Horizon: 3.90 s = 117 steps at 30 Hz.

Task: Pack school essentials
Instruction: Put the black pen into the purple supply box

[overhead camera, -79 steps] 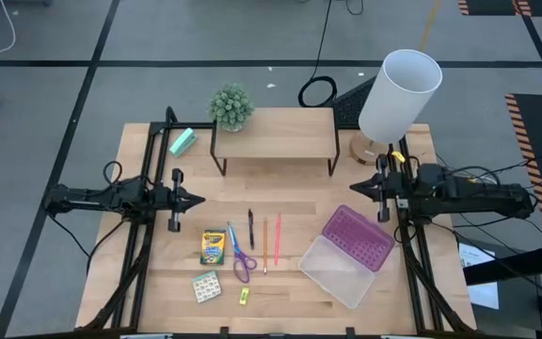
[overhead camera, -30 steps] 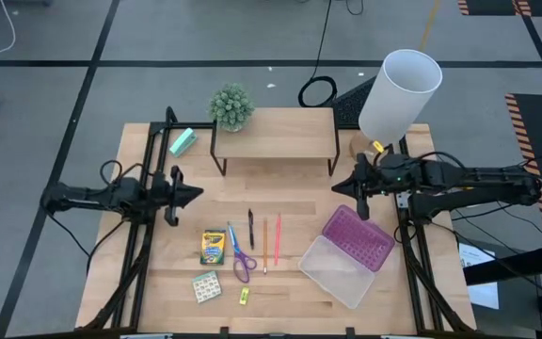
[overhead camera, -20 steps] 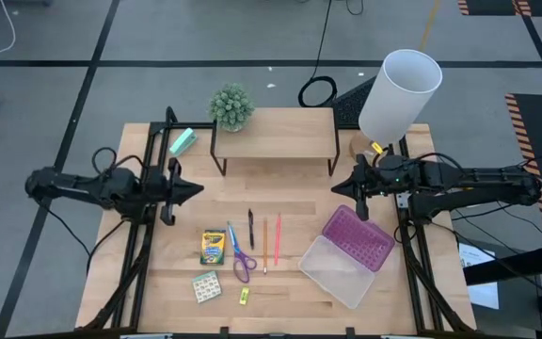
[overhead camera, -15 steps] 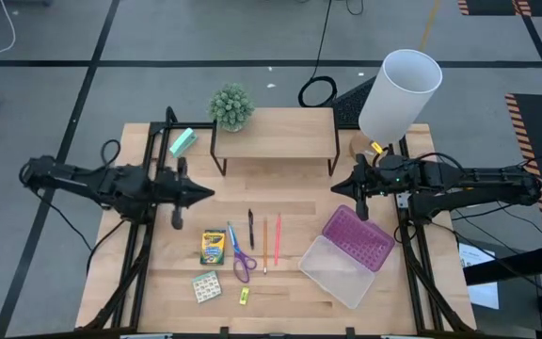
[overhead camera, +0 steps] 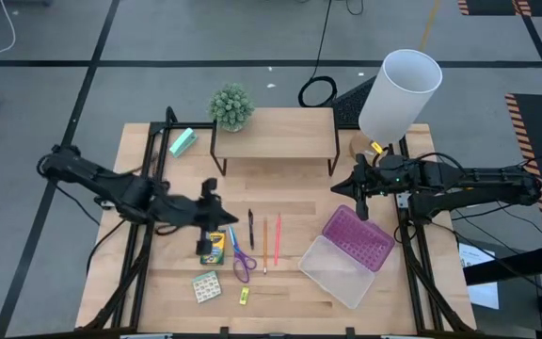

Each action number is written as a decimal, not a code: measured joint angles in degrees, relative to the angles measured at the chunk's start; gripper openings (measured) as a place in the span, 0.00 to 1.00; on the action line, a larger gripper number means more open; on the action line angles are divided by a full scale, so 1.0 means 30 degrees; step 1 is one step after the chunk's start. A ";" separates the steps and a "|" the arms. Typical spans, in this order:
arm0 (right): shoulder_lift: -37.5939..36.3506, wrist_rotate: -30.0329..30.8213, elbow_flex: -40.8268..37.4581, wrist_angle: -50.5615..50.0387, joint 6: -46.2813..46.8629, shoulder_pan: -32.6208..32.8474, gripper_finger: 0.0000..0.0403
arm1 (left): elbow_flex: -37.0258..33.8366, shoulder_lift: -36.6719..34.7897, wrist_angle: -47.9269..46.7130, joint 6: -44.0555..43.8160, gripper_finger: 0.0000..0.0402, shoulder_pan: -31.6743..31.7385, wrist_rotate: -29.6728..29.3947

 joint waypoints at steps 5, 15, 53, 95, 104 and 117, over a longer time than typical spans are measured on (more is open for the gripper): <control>0.0000 0.0000 0.0002 0.0004 0.0011 0.0000 0.00 | -0.0565 0.1169 0.0053 -0.1704 0.02 -0.0514 -0.1128; 0.0007 0.0000 0.0002 0.0084 0.0441 0.0000 0.00 | -0.1854 0.3468 0.1515 -0.4766 0.02 -0.0554 -0.3995; 0.5279 0.0014 -0.2233 0.8514 -0.0181 0.0519 0.00 | -0.1903 0.5095 0.1638 -0.6663 0.02 0.1109 -0.3632; 0.6047 -0.1501 -0.1887 0.7318 -0.3858 0.0882 0.00 | -0.1910 0.9467 0.0186 -2.2246 0.38 0.3084 0.2370; 0.6047 -0.1450 -0.1893 0.7223 -0.3858 0.0882 0.00 | -0.1393 1.0822 0.0106 -2.2779 0.38 0.3168 0.3034; 0.6047 -0.1443 -0.1893 0.7262 -0.3858 0.0882 0.00 | -0.1367 1.2008 0.0918 -2.2460 0.38 0.3593 0.3700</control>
